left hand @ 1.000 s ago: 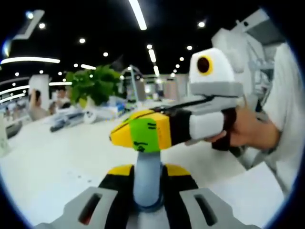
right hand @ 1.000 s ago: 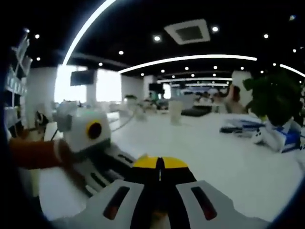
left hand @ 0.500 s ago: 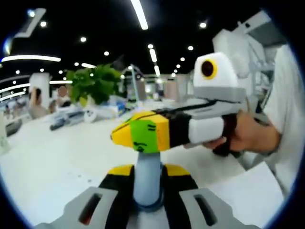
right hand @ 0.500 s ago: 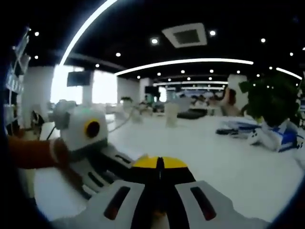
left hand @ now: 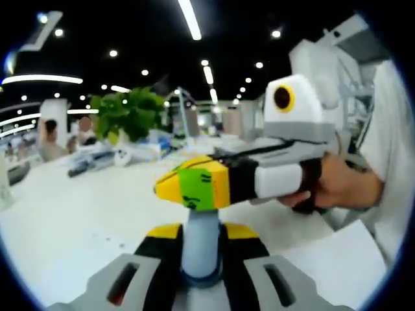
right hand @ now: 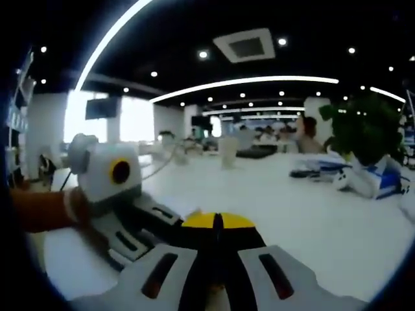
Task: Pick up the paper insert the paper into the punch align the paper edges press the punch to punch holes
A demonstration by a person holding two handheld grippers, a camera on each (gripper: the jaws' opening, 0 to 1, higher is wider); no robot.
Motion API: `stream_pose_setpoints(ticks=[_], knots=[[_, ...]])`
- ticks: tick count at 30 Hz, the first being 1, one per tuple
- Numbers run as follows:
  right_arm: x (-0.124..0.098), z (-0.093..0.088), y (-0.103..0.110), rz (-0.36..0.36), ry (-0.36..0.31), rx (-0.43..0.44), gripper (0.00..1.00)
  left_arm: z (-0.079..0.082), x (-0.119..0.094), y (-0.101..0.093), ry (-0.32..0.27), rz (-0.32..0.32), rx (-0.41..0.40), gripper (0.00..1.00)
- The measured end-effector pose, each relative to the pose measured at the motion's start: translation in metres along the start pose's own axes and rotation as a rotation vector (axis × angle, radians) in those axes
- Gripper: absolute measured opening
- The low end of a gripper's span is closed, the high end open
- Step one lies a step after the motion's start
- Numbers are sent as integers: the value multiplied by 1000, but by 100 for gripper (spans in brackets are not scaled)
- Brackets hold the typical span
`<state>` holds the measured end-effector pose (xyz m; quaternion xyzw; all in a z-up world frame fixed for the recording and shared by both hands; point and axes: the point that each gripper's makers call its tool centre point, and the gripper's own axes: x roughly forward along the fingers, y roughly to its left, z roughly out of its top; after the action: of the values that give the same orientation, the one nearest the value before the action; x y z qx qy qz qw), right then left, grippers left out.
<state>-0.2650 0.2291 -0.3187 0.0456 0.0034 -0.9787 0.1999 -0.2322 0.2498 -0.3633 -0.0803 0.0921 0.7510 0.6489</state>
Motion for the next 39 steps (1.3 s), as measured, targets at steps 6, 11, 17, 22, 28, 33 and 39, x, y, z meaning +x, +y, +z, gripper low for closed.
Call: stream_pose_setpoints(ticks=[6,11,17,22,28,33,39], knots=[[0,-3,-2,-2,7,16,2,0,0,0,0,1,1,25],[-1,-4,-2,-7,7,19,2,0,0,0,1,0,1,25],[-1,-10,-6,-14,18,45,2,0,0,0,1,0,0,25],[-1,-11,-7,-14,30,58,2,0,1,0,1,0,0,25],[-1,-14,-8,-15,42,69,2,0,1,0,1,0,-1,25],[0,-23,-11,-23,80,84,2,0,1,0,2,0,-1,25],[-1,-24,-11,-25,85,89,2,0,1,0,2,0,-2,25]])
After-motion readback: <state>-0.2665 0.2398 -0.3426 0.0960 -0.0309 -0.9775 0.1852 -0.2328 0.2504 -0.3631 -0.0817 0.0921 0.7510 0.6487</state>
